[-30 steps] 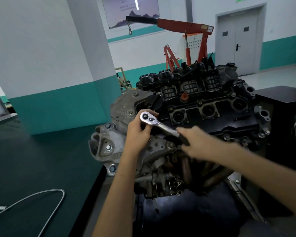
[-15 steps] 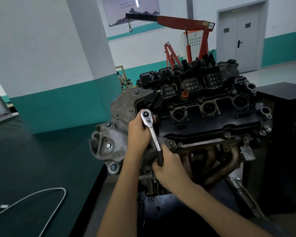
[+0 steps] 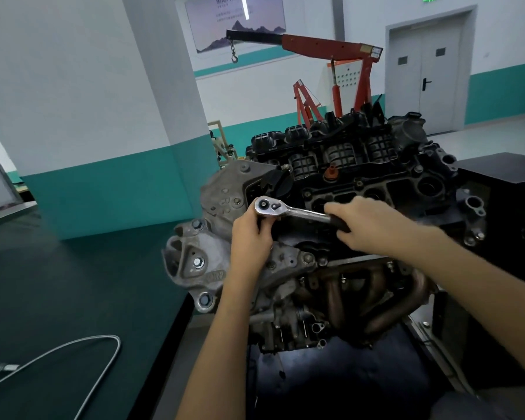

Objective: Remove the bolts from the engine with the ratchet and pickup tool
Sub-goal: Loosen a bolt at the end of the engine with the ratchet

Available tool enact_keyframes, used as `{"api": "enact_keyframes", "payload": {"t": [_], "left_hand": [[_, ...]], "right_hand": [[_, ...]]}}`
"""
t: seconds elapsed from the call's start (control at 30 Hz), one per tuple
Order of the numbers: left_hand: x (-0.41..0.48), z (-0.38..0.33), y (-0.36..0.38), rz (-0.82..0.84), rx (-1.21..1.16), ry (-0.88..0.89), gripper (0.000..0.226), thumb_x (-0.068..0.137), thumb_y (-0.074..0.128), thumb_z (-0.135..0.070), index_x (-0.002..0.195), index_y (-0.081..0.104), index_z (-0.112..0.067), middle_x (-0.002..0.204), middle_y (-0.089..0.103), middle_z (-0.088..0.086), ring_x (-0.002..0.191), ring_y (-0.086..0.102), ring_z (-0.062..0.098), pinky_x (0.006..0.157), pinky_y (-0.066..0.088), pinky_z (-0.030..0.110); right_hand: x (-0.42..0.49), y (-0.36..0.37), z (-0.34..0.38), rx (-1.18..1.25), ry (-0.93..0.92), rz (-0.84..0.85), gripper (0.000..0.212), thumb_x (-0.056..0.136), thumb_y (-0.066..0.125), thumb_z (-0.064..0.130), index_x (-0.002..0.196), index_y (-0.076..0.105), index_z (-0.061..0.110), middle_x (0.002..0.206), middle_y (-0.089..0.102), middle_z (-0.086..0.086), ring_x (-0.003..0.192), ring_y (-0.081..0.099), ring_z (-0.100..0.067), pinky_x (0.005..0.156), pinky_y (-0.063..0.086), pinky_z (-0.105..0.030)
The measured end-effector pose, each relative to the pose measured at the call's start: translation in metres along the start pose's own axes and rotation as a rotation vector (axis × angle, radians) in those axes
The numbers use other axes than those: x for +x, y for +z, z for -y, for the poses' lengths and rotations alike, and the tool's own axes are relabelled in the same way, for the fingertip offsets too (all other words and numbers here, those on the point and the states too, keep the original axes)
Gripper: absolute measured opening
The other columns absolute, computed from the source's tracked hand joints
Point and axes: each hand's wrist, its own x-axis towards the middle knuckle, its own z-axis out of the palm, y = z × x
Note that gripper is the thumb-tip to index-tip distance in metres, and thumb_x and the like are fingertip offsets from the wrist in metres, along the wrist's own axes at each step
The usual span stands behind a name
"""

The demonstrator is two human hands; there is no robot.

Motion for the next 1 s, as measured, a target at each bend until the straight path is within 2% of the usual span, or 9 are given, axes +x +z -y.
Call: {"api": "enact_keyframes", "payload": {"t": [0.17,0.33,0.43,0.5,0.6,0.7,0.83,0.9,1.0], "left_hand": [[0.0,0.002,0.003,-0.006,0.039,-0.008,0.016,0.088,0.05,0.002,0.083,0.056,-0.012,0.057,0.052,-0.014,0.053,0.051,-0.003,0.051,0.035,0.012],[-0.001,0.003,-0.001,0.032,-0.082,-0.021,0.025,0.087,0.051,0.006,0.088,0.063,-0.017,0.081,0.069,-0.004,0.077,0.064,0.015,0.071,0.049,0.025],[0.002,0.001,-0.007,0.106,-0.135,0.028,0.033,0.085,0.049,0.011,0.099,0.064,-0.015,0.096,0.071,-0.009,0.094,0.064,0.005,0.082,0.05,0.02],[0.003,0.001,-0.009,0.161,-0.138,0.049,0.028,0.089,0.051,0.006,0.103,0.065,-0.014,0.102,0.07,-0.007,0.099,0.063,0.003,0.087,0.049,0.019],[0.002,-0.001,-0.009,0.193,-0.114,0.018,0.015,0.096,0.055,-0.01,0.101,0.065,-0.02,0.089,0.069,-0.005,0.078,0.06,-0.002,0.072,0.044,0.012],[0.0,-0.002,-0.006,0.127,-0.09,-0.019,0.015,0.096,0.055,-0.009,0.096,0.063,-0.021,0.076,0.063,-0.013,0.068,0.055,-0.005,0.064,0.041,0.011],[0.0,0.0,-0.001,0.043,-0.008,-0.035,0.023,0.092,0.053,0.001,0.085,0.055,-0.02,0.061,0.051,-0.017,0.057,0.05,-0.009,0.054,0.036,0.008],[0.001,0.003,0.001,0.056,0.019,-0.025,0.021,0.088,0.05,0.005,0.081,0.056,-0.014,0.064,0.058,-0.009,0.061,0.054,0.002,0.056,0.039,0.014],[0.0,0.006,0.004,0.067,-0.038,-0.069,0.015,0.088,0.051,0.0,0.085,0.06,-0.012,0.077,0.067,0.006,0.077,0.062,0.025,0.071,0.048,0.034]], "right_hand": [[-0.042,0.059,0.077,0.724,0.21,-0.038,0.02,0.08,0.057,0.012,0.079,0.041,0.024,0.063,0.051,0.001,0.051,0.051,-0.01,0.046,0.038,-0.019],[-0.039,0.074,0.11,0.868,0.246,-0.099,0.024,0.079,0.054,0.005,0.096,0.048,0.021,0.062,0.048,0.008,0.051,0.052,0.007,0.044,0.035,-0.006],[-0.035,0.052,0.068,0.667,0.126,0.008,0.025,0.078,0.056,0.007,0.079,0.044,0.028,0.065,0.048,0.006,0.051,0.048,0.0,0.053,0.037,-0.017],[-0.023,0.031,0.03,0.424,0.038,0.066,0.019,0.08,0.06,0.01,0.088,0.052,0.026,0.064,0.044,0.011,0.051,0.048,0.002,0.05,0.035,-0.015],[0.005,-0.007,-0.009,0.013,-0.065,0.125,0.033,0.087,0.058,0.018,0.118,0.051,0.024,0.066,0.037,0.013,0.061,0.051,-0.015,0.054,0.038,-0.026],[0.014,-0.016,-0.01,-0.073,-0.077,0.067,0.031,0.087,0.057,0.019,0.116,0.05,0.026,0.065,0.034,0.013,0.061,0.047,-0.016,0.052,0.034,-0.026],[-0.027,0.029,0.035,0.379,0.122,0.018,0.02,0.082,0.059,0.016,0.089,0.043,0.026,0.065,0.042,0.007,0.064,0.059,-0.014,0.053,0.041,-0.023],[-0.044,0.053,0.073,0.719,0.217,-0.018,0.02,0.08,0.059,0.008,0.086,0.046,0.022,0.06,0.047,0.007,0.049,0.053,-0.002,0.044,0.035,-0.011],[-0.044,0.082,0.123,0.891,0.366,-0.163,0.022,0.08,0.057,0.006,0.1,0.052,0.015,0.057,0.048,0.004,0.046,0.049,-0.003,0.045,0.034,-0.01]]}}
